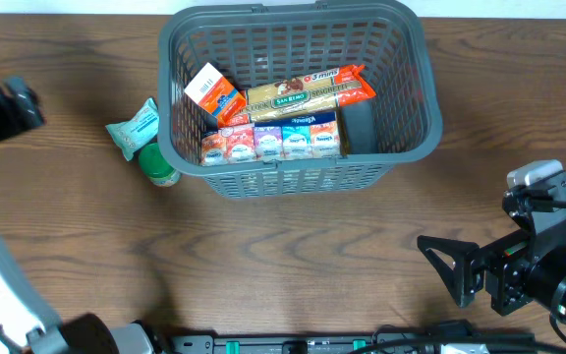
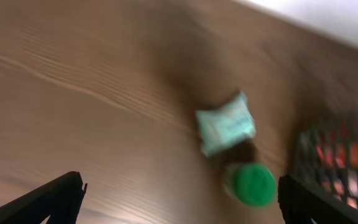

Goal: Pack container
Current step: 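Lower the left gripper onto the green-capped bottle and grasp it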

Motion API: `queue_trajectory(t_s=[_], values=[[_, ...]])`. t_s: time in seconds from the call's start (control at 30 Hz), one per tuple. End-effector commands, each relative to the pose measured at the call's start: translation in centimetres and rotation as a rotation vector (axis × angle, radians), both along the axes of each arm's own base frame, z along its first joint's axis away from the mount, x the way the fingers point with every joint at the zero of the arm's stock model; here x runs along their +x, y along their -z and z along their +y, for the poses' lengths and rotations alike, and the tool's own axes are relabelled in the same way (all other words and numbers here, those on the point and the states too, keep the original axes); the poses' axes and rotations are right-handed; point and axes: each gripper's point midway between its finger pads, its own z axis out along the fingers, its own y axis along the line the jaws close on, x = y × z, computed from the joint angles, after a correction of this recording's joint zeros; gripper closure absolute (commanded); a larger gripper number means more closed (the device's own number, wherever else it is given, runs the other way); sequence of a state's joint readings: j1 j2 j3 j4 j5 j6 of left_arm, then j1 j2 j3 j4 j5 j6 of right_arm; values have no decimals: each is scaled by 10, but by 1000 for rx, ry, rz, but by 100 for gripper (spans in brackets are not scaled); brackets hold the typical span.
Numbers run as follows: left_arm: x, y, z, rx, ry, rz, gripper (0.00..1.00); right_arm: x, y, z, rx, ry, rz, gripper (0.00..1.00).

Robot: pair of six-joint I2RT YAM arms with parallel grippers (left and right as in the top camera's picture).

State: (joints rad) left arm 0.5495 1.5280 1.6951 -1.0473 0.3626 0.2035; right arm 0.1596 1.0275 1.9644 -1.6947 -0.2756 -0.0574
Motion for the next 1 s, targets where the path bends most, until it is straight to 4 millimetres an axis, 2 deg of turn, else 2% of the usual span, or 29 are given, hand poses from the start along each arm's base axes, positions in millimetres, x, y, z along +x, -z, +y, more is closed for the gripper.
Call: queue_trajectory(t_s=[0.0,0.13,0.3,0.63,0.8,0.97], values=[[8,26,-38,-146,180,-13,2,1,-1,0,6,10,3,1],[5,79,-53,-190,217,62,1,1,-1,0,6,10,2,1],[3,119,-75,-188,304,100,1,1,-1,0,6,10,3,1],[12,170,-118,-162,417,73,2,1,-1,0,6,10,3,1],[13,193,-115,-85,380,93,1,1,-1,0,6,10,2,1],[14,205,-127,-68,412,72,1,1,-1,0,6,10,3,1]])
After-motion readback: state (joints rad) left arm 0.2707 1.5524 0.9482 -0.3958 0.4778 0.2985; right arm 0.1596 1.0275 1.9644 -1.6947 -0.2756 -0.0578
